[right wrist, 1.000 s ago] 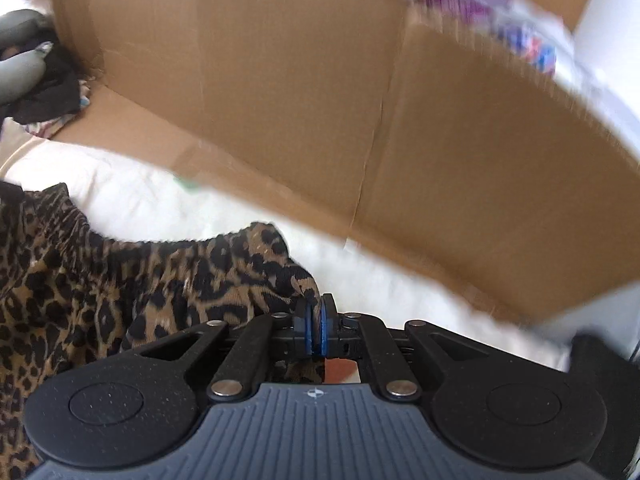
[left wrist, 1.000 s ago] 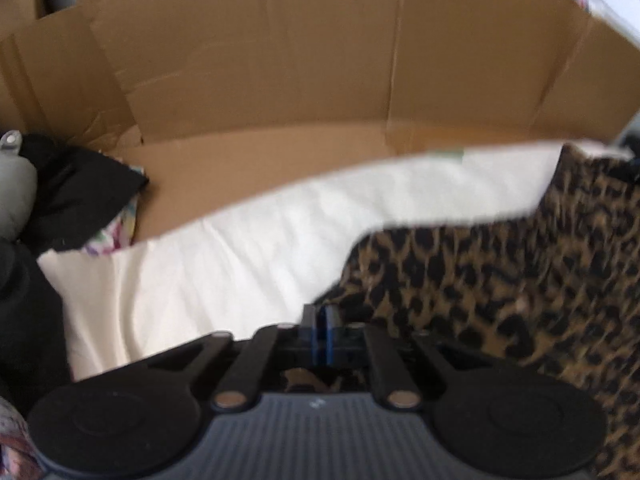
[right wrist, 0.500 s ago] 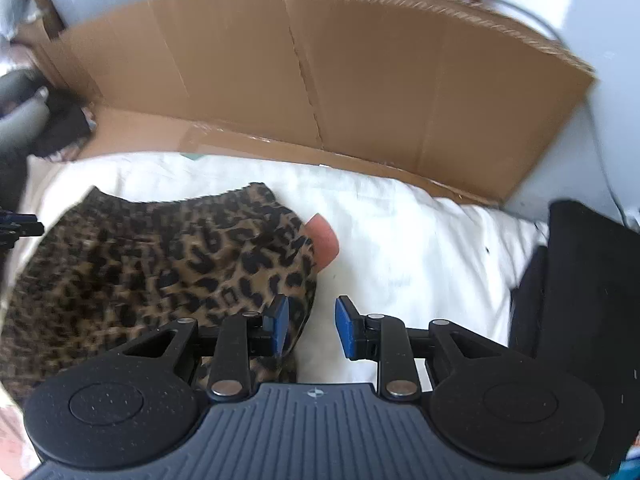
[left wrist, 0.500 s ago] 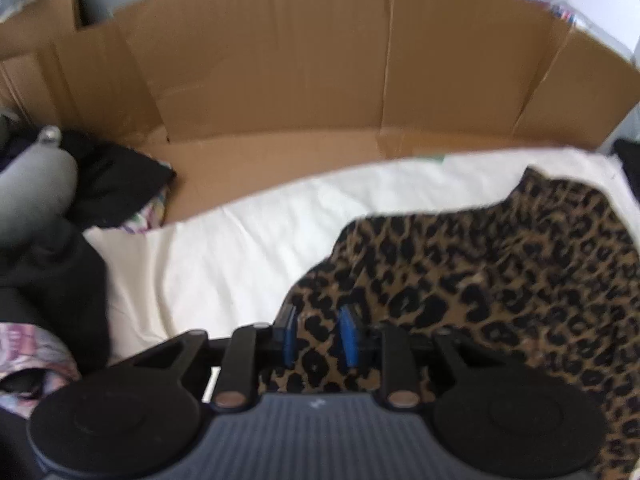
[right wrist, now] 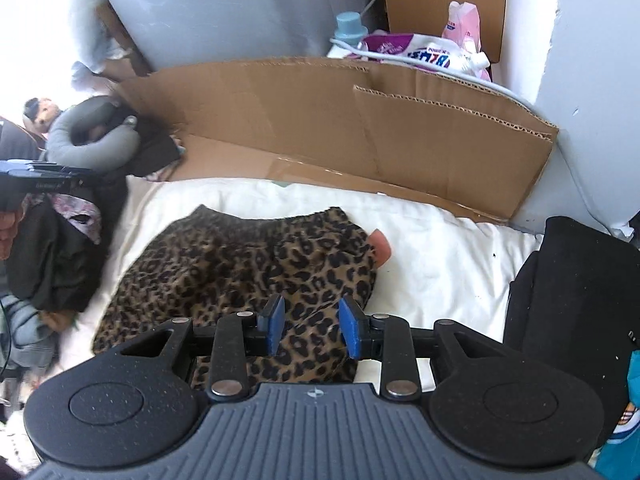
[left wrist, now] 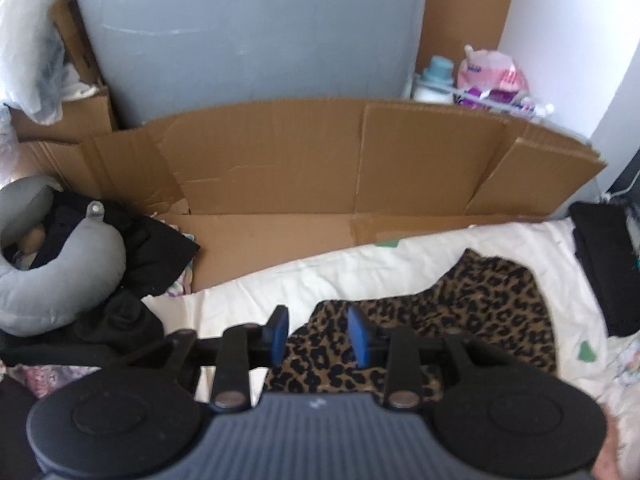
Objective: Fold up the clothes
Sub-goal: 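Release the waistband from both grippers and lift them above the pants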
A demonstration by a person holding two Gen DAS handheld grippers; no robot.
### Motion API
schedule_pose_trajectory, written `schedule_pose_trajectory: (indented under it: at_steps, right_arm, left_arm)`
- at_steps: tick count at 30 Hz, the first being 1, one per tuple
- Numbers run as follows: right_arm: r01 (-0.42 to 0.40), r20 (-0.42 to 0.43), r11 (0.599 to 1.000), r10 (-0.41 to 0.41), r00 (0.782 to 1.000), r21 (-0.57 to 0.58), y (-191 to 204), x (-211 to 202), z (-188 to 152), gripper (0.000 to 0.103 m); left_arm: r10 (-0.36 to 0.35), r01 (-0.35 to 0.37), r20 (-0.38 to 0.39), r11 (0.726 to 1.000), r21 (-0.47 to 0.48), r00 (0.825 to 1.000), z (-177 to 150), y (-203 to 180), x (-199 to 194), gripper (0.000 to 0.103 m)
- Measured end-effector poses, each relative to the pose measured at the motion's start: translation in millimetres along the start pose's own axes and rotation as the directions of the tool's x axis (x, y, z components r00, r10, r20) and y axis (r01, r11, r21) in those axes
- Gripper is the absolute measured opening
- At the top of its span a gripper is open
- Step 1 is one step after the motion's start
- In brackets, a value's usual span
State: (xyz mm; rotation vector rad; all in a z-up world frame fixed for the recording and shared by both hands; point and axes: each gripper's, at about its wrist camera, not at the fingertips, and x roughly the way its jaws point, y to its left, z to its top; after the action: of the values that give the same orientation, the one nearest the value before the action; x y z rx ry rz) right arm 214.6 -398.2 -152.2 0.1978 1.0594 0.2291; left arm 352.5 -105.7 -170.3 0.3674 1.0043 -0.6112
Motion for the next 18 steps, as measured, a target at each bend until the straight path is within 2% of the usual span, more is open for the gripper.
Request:
schedule_pose_trajectory:
  at_steps: [2, 4, 9, 13, 18]
  right_arm:
    - [-0.019, 0.006, 1.0, 0.019, 1.0, 0.005, 1, -10, -1, 0.037]
    - [-0.038, 0.013, 0.999, 0.037, 0.999, 0.011, 2, -21, -3, 0.038]
    - [-0.064, 0.03, 0.998, 0.063, 0.998, 0.029, 1, -39, -13, 0.038]
    - [-0.081, 0.038, 0.997, 0.081, 0.996, 0.013, 2, -59, -26, 0.039]
    - [-0.1, 0.1, 0.994, 0.095, 0.99, 0.051, 2, -83, -48, 0.039]
  left_arm:
    - [-0.01, 0.01, -0.005, 1.0, 0.001, 1.0, 9, -7, -13, 0.035]
    - [-0.015, 0.015, -0.009, 1.0, 0.007, 1.0, 16, -15, -26, 0.041]
    - [-0.006, 0.006, -0.022, 1.0, 0.02, 1.0, 26, -39, -55, 0.041]
    - [-0.018, 0.018, 0.006, 1.0, -0.012, 1.0, 26, -60, -86, 0.041]
    - [-0.046, 0.046, 0.012, 0.997, -0.068, 0.999, 15, -91, -121, 0.041]
